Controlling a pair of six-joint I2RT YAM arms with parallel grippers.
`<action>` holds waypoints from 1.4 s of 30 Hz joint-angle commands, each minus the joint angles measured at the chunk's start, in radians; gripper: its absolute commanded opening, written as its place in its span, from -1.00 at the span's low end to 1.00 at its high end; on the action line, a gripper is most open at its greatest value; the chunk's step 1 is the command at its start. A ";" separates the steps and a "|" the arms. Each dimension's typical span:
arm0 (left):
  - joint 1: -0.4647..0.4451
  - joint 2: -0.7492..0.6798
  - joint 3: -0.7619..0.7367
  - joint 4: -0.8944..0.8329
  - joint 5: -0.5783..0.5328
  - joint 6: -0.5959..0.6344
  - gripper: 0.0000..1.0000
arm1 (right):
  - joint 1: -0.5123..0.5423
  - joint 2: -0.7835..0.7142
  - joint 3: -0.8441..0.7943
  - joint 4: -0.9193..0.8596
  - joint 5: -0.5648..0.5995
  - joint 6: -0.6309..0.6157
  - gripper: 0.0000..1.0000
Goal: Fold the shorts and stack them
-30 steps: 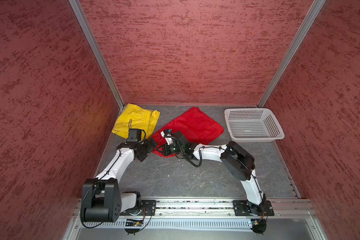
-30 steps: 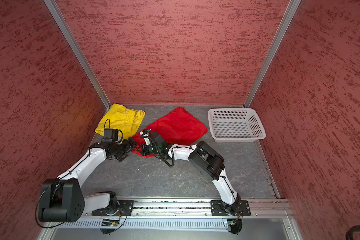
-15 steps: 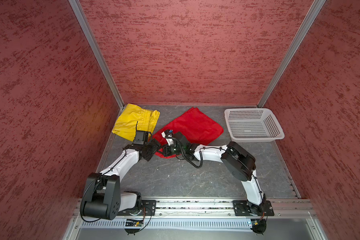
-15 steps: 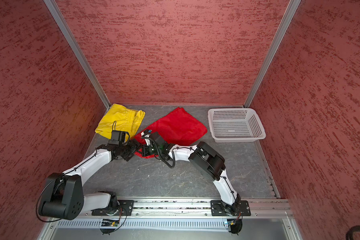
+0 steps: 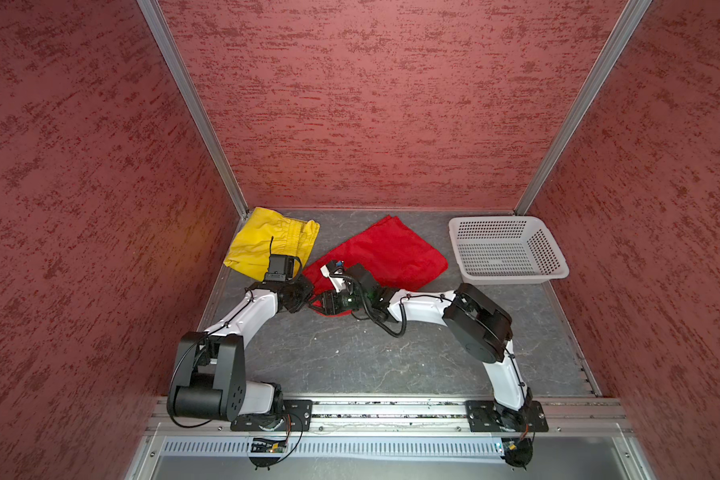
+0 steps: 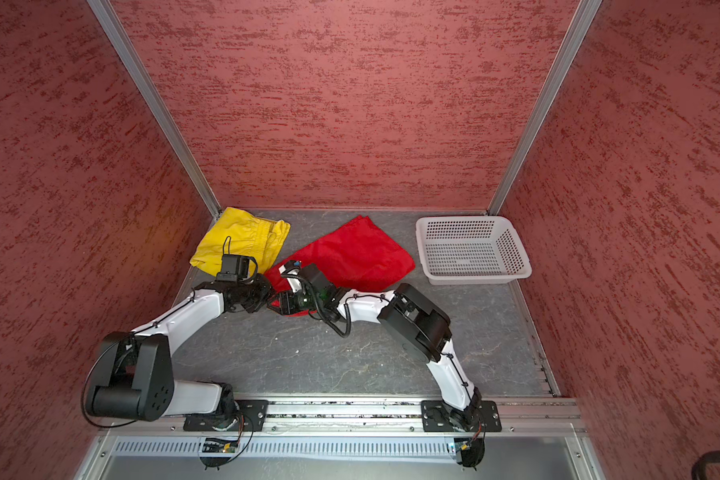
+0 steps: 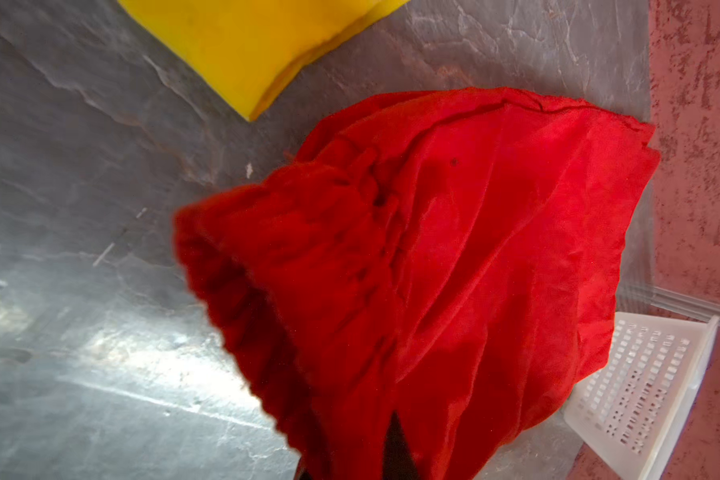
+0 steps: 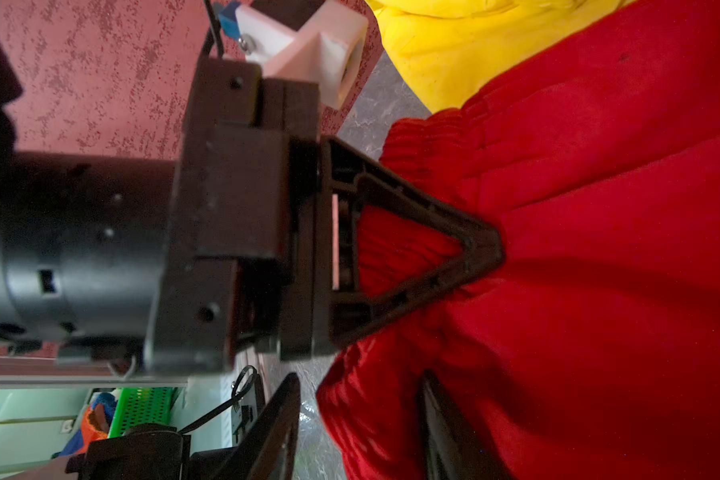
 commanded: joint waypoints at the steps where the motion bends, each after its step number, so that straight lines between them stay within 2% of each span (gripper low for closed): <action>1: 0.042 0.002 0.097 -0.111 0.035 0.151 -1.00 | -0.027 -0.146 -0.038 -0.117 0.049 -0.140 0.03; 4: 0.057 0.017 0.176 -0.237 0.017 0.240 -1.00 | -0.094 -0.207 -0.089 -0.205 0.156 -0.227 0.09; 6: 0.062 0.002 0.192 -0.254 0.028 0.259 -1.00 | -0.150 -0.195 -0.085 -0.262 0.206 -0.252 -0.01; 7: 0.063 -0.006 0.203 -0.260 0.029 0.264 -1.00 | -0.179 -0.178 -0.073 -0.288 0.227 -0.256 -0.18; 8: 0.064 -0.009 0.214 -0.270 0.025 0.273 -0.99 | -0.200 -0.155 -0.055 -0.315 0.247 -0.256 -0.45; 9: 0.066 -0.012 0.233 -0.288 0.020 0.284 -0.98 | -0.221 -0.122 -0.020 -0.361 0.266 -0.255 -0.81; 10: 0.068 -0.011 0.254 -0.309 0.012 0.293 -0.98 | -0.231 -0.089 0.017 -0.409 0.281 -0.256 -1.00; 15: 0.075 -0.024 0.341 -0.374 -0.014 0.333 -0.95 | -0.213 0.007 0.079 -0.463 0.239 -0.213 -1.00; 23: 0.076 0.024 0.513 -0.404 0.018 0.337 -0.88 | -0.053 0.107 0.130 -0.466 0.194 -0.188 -1.00; 28: 0.022 0.072 0.633 -0.440 0.014 0.347 -0.84 | -0.006 0.191 0.194 -0.381 0.045 -0.129 -1.00; 32: -0.009 0.092 0.665 -0.468 -0.005 0.368 -0.81 | -0.075 0.101 0.093 -0.249 -0.009 -0.052 -1.00; 36: -0.045 0.115 0.684 -0.515 -0.046 0.424 -0.81 | -0.165 -0.098 -0.079 -0.209 -0.024 -0.010 -1.00; 42: -0.144 0.146 0.749 -0.598 -0.175 0.512 -0.80 | -0.288 -0.406 -0.381 -0.326 0.026 0.039 -1.00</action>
